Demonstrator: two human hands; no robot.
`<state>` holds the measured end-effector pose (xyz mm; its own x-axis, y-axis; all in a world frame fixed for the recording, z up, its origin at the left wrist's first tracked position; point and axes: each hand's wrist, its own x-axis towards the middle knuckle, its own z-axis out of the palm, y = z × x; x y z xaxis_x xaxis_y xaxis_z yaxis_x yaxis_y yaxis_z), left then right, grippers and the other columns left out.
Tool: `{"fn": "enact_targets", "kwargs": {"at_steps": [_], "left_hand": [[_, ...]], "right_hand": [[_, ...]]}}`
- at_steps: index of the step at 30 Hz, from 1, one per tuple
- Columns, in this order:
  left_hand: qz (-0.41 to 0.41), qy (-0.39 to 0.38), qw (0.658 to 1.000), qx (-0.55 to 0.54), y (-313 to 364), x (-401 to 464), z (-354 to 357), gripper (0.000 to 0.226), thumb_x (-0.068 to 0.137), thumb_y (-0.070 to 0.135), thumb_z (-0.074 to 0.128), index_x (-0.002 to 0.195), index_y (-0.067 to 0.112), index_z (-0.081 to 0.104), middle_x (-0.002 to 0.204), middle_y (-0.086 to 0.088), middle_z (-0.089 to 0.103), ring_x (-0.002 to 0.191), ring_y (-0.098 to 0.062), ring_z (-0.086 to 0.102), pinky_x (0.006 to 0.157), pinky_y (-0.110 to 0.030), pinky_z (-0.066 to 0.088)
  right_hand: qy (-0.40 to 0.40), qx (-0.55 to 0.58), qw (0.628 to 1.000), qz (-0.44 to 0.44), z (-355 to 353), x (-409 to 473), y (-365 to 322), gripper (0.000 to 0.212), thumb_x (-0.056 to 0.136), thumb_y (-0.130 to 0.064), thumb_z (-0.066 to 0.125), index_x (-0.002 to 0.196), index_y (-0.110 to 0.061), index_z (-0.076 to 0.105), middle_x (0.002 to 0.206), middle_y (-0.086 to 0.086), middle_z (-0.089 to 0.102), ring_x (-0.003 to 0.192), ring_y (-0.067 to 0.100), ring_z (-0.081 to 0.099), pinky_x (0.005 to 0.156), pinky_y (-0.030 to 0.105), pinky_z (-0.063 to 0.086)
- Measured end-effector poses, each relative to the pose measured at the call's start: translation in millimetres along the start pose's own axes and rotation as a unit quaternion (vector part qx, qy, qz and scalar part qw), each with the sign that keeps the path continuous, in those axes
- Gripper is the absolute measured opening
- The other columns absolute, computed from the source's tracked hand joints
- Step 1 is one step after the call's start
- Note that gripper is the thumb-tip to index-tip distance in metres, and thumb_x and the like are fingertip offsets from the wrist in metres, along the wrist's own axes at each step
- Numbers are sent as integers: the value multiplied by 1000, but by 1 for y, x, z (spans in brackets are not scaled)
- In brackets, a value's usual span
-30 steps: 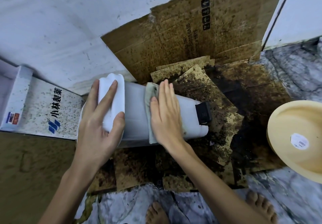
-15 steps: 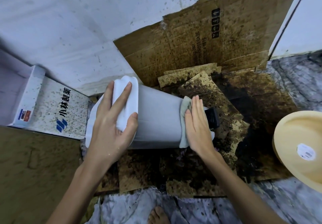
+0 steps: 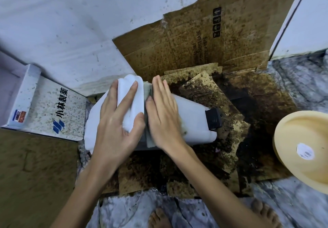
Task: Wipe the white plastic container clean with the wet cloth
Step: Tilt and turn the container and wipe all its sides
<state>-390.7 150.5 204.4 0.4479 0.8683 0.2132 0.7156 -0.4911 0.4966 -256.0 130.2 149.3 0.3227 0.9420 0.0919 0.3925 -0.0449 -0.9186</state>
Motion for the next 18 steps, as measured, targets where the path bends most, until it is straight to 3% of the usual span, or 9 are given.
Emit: {"fn": "enact_targets", "kwargs": {"at_steps": [3,6,9,12,15,18], "left_hand": [[1,-5,1000,-5,1,-2,-1,66,100,47,45,164,35,38,178,-5,15,165,-19,15,122,-11,10],[-1,-6,1000,-17,0,-2,-3,66,99,46,45,164,35,39,178,-3,16,165,-18,15,126,-23,16],[-16,-1,999,-38,-4,-3,-7,66,98,47,45,163,37,39,178,1,15,164,-11,14,128,-36,21],[-24,-2,999,-39,-7,-5,-8,67,97,49,44,163,37,39,178,3,14,162,-6,13,126,-35,20],[-15,3,999,-34,-7,-5,-5,65,98,47,45,162,36,40,178,0,16,163,-10,14,127,-36,20],[-9,8,1000,-28,-7,-7,-4,65,99,46,45,163,34,41,178,1,16,163,-14,17,127,-39,24]], "right_hand": [[1,-2,999,-33,-3,-5,6,62,113,-40,22,171,-19,12,178,-10,6,162,-1,-6,133,31,3],[-2,-24,999,-44,-10,-7,31,61,114,-40,21,171,-18,14,178,-10,7,162,-1,-3,132,27,4],[-3,-50,998,32,-23,-9,74,60,115,-43,16,170,-20,10,178,-9,2,161,-1,-5,133,30,3],[0,-65,990,124,-41,-11,115,59,116,-39,19,170,-17,10,178,-7,2,162,2,-4,133,31,1],[-6,-58,987,147,-44,-10,128,60,116,-40,20,170,-16,10,178,-7,2,161,1,-5,129,21,-5],[14,-46,987,154,-39,-6,120,59,116,-37,22,170,-14,13,178,-5,7,162,4,-3,129,23,-4]]}}
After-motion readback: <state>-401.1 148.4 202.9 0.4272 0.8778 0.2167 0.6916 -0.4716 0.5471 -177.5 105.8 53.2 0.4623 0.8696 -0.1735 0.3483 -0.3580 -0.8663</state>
